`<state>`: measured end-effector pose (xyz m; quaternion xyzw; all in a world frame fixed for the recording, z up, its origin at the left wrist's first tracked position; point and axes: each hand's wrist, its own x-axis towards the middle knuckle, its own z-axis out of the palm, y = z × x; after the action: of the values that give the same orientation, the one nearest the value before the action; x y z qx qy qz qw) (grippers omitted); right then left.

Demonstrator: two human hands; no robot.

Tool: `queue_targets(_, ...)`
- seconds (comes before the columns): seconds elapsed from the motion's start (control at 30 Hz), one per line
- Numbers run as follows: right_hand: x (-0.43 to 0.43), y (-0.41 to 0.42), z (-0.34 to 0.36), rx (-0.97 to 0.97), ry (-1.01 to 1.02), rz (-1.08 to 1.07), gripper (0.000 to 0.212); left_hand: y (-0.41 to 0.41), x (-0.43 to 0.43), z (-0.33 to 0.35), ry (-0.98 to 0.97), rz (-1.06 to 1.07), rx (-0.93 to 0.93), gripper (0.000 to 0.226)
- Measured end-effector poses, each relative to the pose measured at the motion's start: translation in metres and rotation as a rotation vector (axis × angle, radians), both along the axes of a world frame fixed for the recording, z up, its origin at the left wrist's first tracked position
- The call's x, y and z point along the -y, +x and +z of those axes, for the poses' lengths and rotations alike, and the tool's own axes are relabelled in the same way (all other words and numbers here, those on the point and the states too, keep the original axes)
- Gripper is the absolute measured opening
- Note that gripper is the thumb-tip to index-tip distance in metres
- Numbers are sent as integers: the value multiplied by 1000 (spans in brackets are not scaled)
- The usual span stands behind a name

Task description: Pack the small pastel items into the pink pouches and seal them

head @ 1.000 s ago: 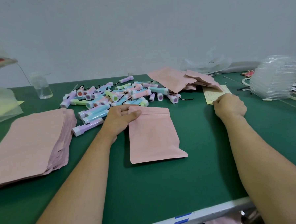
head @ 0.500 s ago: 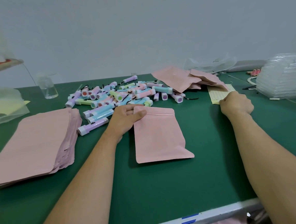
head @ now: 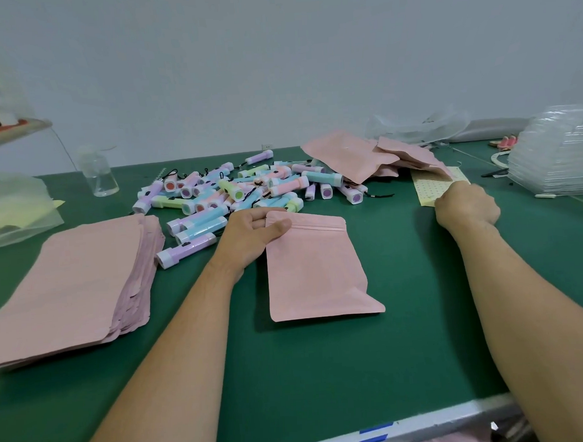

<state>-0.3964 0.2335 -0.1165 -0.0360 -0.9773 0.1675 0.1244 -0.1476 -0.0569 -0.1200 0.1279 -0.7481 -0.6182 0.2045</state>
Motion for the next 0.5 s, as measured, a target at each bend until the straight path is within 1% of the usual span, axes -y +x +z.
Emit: queue_targets(0.5, -2, -3, -1, 8, -13, 7, 28, 0, -2, 2, 14, 0, -6, 22)
